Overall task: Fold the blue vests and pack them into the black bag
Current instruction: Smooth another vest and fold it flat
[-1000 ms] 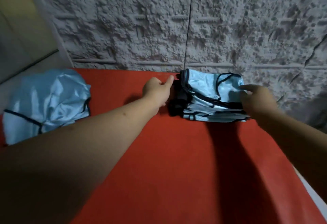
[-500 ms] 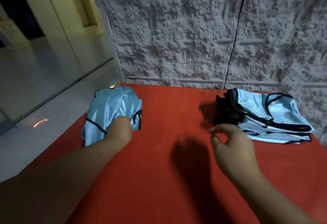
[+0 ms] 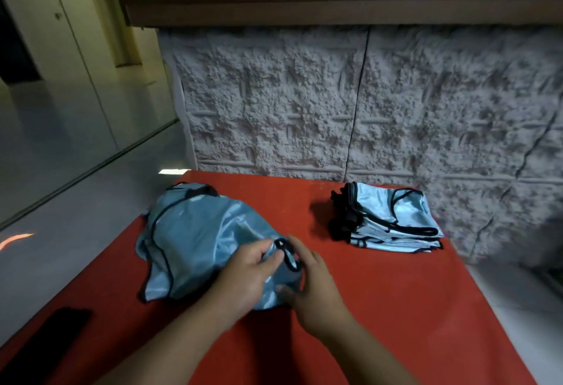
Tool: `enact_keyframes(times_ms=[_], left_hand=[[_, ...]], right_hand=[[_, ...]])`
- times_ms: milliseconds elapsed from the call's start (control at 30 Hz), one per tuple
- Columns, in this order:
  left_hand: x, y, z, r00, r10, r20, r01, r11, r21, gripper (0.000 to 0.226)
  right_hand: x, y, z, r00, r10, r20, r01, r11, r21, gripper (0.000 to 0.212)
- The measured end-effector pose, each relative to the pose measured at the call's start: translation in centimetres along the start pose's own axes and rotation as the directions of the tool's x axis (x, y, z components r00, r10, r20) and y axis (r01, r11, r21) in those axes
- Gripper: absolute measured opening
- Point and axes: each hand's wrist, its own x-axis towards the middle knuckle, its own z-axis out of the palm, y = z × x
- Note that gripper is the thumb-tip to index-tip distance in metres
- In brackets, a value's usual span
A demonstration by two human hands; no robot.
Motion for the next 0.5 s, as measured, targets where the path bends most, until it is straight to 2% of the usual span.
enact_keyframes(times_ms=[100,167,233,267,333,367,400,500], left_hand=[[-2.6,2.4,1.1,0.998,-0.051,0.028,0.052,0.998,-0.044,0.038],[-3.9,3.8,1.5,0.994,-0.112,0.016,0.113,0.993,-0.034,0.034],[-4.9,5.0,2.1,0.981,-0.192,0.031,0.193,0.98,-0.047,0.029],[-5.3,5.5,2.4,0.971,-0.236,0.033,0.238,0.968,-0.083,0.028],[-6.3,7.4,3.4,0.939,-0.338,0.07,0.345,0.92,-0.188,0.027],[-6.6,7.9,3.7,0.923,-0.374,0.088,0.384,0.901,-0.202,0.036],[-6.9,8.6,3.8,0.915,-0.387,0.115,0.402,0.899,-0.173,0.045],[-7.4,10.5,3.7,0.916,-0.318,0.244,0.331,0.943,-0.015,0.038]], right_hand=[[-4.1,-1.7,-1.9,0.996,-0.037,-0.077,0.041,0.998,0.047,0.061],[-7.0,-2.3,-2.7,1.0,0.014,-0.019,-0.011,0.991,0.131,0.032],[-9.4,-2.3,-3.7,0.998,0.055,0.016,-0.056,0.991,0.121,0.014],[-10.4,-2.4,-4.3,0.996,0.071,0.049,-0.077,0.988,0.135,0.015],[-11.7,-2.7,-5.8,0.983,0.062,0.174,-0.1,0.97,0.221,0.032],[-12.2,-2.8,-6.4,0.971,0.049,0.234,-0.107,0.963,0.246,0.04],[-12.6,-2.9,-6.8,0.961,0.034,0.274,-0.106,0.963,0.25,0.044],[-13.4,-3.0,-8.4,0.961,0.041,0.275,-0.063,0.995,0.071,0.037]])
